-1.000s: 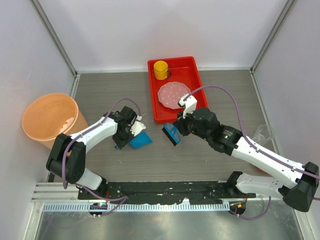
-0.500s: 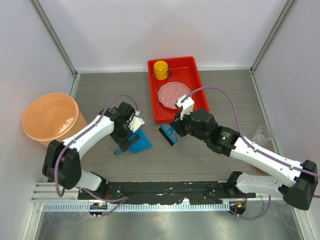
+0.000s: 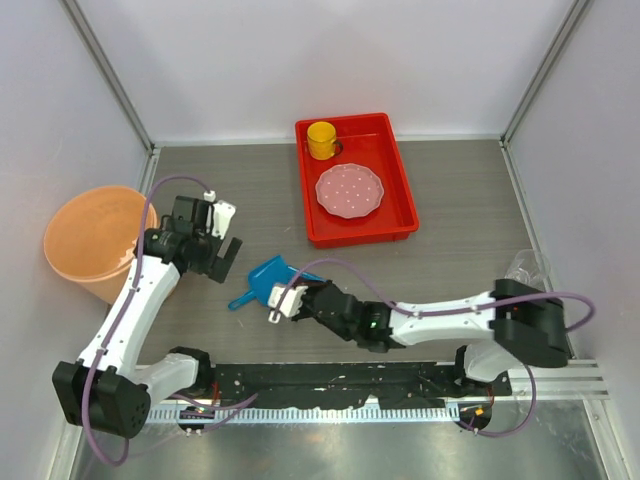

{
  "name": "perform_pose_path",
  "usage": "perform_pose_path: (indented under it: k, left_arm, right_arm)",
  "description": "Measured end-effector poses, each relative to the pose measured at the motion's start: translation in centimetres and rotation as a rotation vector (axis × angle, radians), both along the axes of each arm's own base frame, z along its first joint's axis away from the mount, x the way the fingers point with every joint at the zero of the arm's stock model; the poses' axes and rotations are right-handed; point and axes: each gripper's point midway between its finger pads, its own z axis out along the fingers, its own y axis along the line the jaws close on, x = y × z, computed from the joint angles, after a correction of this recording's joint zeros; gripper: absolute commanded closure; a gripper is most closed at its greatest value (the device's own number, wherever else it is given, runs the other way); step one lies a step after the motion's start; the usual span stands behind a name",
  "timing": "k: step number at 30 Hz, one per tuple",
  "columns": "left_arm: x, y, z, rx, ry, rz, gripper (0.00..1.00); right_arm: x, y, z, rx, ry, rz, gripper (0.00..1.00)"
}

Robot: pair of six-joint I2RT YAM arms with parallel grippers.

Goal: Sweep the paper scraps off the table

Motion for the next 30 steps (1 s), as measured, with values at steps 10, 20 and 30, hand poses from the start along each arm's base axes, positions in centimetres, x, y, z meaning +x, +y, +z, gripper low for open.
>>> perform_pose_path:
  k: [10,20,30]
  left_arm:
    - [-0.4,0.0,-0.7,-0.03,0.024,0.013,0.0]
    - [-0.3,-0.1,-0.8,-0.035,0.034,0.005,0.0]
    - [-0.3,-0.4,-1.4,-0.043,0.06,-0.006,0.0]
  right_arm:
    - [-1.3,3.5,-5.0,-0.273,-0.207,0.066,0.35]
    - [-7.5,5.3,-1.0,-0.224,-0.053,0.221,0.15]
    - [-9.3,1.7,11.6,0.149,0.212,0.319,0.14]
